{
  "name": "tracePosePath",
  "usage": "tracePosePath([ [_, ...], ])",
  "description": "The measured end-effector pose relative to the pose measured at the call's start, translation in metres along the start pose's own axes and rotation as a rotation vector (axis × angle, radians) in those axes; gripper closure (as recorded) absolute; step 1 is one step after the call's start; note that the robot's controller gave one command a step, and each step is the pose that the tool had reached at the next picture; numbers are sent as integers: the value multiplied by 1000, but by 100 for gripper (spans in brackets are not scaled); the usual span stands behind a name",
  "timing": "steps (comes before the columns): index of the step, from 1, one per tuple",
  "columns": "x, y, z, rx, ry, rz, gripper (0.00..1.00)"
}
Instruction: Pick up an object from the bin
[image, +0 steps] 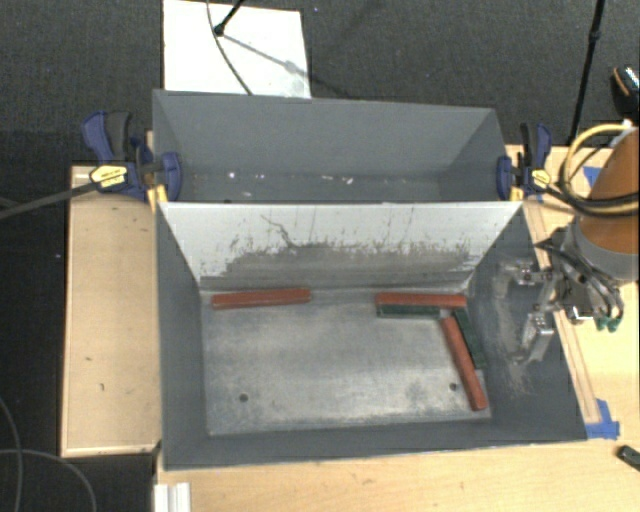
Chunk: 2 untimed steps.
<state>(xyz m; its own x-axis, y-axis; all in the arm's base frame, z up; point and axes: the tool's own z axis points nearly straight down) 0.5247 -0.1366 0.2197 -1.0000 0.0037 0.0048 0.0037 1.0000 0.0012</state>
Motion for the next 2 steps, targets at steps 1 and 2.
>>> tracePosePath([
  [1,-36,28,116,-1,-2,-388,0],
  [2,-25,4,149,-8,-3,-838,0],
])
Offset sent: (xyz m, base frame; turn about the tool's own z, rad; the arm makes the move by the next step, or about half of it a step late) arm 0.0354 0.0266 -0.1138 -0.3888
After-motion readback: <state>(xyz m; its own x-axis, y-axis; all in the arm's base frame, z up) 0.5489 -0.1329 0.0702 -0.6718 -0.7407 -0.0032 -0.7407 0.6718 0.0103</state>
